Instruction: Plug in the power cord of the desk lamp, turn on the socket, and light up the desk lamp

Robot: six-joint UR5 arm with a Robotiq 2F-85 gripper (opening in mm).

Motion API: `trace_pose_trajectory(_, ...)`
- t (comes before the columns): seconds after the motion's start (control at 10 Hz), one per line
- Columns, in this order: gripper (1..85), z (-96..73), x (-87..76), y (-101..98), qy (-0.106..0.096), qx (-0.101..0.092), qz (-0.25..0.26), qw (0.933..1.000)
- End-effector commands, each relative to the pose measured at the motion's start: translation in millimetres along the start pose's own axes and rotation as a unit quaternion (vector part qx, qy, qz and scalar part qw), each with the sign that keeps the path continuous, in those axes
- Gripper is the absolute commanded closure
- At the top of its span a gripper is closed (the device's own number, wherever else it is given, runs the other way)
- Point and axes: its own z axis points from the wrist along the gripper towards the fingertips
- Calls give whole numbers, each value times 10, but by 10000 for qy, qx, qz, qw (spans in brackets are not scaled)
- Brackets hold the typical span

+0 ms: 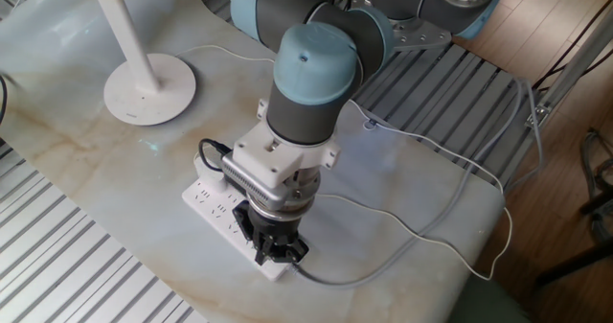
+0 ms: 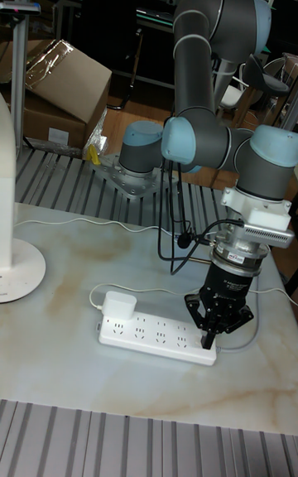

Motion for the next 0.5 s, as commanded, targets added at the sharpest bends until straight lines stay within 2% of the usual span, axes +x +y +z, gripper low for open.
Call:
trace_pose_trajectory(0.0, 847, -3, 53, -5, 76, -16, 83, 9999)
trace_pose_trajectory(0.4, 847, 5, 59, 10, 46, -47, 107, 9999)
